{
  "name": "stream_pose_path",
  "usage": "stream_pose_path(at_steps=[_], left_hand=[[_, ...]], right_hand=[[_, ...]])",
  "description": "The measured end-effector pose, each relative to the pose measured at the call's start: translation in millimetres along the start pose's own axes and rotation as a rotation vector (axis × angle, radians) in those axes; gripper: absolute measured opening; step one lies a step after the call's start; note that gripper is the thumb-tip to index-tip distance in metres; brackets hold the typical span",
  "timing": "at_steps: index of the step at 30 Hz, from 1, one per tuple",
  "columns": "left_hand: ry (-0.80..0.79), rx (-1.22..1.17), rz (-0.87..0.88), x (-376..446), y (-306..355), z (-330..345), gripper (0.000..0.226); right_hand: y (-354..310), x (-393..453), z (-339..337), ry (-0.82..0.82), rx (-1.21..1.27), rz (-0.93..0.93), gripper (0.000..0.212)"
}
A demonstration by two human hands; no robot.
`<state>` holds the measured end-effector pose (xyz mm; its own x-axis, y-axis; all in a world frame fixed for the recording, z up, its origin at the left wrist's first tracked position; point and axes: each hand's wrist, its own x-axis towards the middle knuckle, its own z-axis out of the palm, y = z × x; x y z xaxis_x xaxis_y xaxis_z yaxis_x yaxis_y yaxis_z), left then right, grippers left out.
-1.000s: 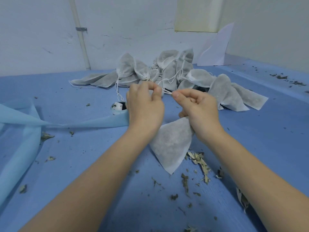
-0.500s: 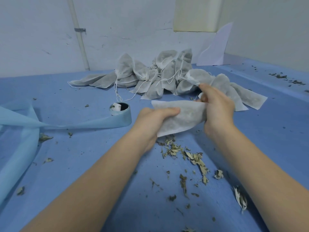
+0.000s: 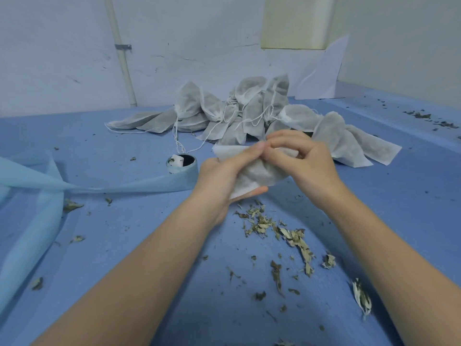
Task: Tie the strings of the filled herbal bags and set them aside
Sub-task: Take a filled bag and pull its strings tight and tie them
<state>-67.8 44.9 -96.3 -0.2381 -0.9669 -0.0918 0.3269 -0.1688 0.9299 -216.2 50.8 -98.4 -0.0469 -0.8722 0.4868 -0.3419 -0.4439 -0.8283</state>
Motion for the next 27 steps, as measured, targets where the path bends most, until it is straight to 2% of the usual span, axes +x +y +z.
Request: stream_pose_path(at_steps=[4, 7, 10, 12, 14, 16, 18, 20, 24, 27], left_hand=[[0.054, -0.004, 0.061, 0.6, 2.7, -4.4, 0.015], [0.067, 0.025, 0.104, -4.1, 9.9, -10.2, 0.013], [0.112, 0.034, 0.150, -12.6, 18.1, -18.8, 0.017], [0.166, 0.015, 0.199, -17.1, 26.3, -26.5, 0.013], [0.241, -0.034, 0.259, -18.2, 36.4, -36.4, 0.006], [0.300, -0.077, 0.312, -19.0, 45.8, -47.1, 0.006], [0.341, -0.108, 0.330, -19.9, 51.9, -58.0, 0.007], [0.389, -0.127, 0.317, -20.3, 54.8, -67.1, 0.005], [0.478, -0.120, 0.285, -17.2, 57.7, -77.9, 0.012], [0.495, -0.099, 0.275, -15.2, 59.7, -82.0, 0.016]], right_hand=[[0.8, 0.6, 1.7, -0.009, -0.068, -0.016, 0.008], [-0.4, 1.3, 4.0, -0.054, 0.005, -0.007, 0.008], [-2.0, 4.4, 15.2, -0.110, 0.213, 0.100, 0.018], [-6.9, 8.7, 27.0, -0.159, 0.448, 0.207, 0.026], [-9.7, 14.4, 38.0, -0.194, 0.571, 0.275, 0.039], [-6.2, 19.2, 49.3, -0.169, 0.456, 0.311, 0.034], [0.7, 23.5, 60.0, -0.179, 0.093, 0.253, 0.029], [6.8, 29.1, 69.7, -0.261, -0.162, 0.186, 0.038], [8.3, 42.1, 84.4, -0.368, -0.417, 0.033, 0.057], [10.7, 48.0, 92.9, -0.403, -0.439, -0.007, 0.065]])
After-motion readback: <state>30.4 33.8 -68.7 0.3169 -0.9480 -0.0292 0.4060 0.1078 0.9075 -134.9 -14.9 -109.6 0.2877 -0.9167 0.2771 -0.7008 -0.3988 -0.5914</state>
